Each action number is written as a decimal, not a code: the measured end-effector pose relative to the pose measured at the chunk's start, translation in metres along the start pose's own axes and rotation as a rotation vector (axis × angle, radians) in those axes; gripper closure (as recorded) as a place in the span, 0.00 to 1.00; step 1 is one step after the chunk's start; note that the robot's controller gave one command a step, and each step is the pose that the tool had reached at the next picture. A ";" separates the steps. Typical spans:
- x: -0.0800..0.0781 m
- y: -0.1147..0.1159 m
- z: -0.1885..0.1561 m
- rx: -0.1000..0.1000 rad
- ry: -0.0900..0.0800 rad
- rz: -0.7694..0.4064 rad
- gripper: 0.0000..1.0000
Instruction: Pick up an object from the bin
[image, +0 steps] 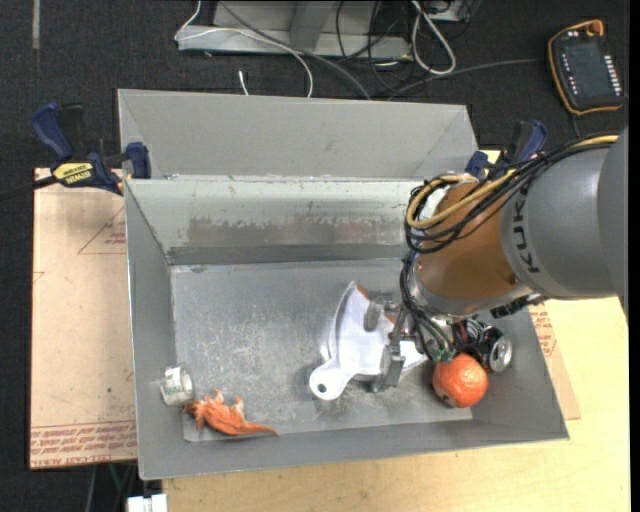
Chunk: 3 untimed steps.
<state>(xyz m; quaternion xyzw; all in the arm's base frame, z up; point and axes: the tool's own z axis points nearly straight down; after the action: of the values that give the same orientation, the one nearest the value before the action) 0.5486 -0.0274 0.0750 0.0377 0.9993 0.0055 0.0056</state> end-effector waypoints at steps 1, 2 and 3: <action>0.003 -0.012 -0.008 0.002 0.001 -0.024 0.00; 0.028 -0.038 -0.003 0.000 0.000 -0.151 1.00; 0.028 -0.038 -0.003 0.000 0.000 -0.152 1.00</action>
Offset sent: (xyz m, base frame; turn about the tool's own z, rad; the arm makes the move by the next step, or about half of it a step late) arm -0.0310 -0.0365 0.0028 -0.1522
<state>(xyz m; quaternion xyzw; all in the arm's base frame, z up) 0.5178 -0.0633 0.0772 -0.0382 0.9992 0.0049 0.0058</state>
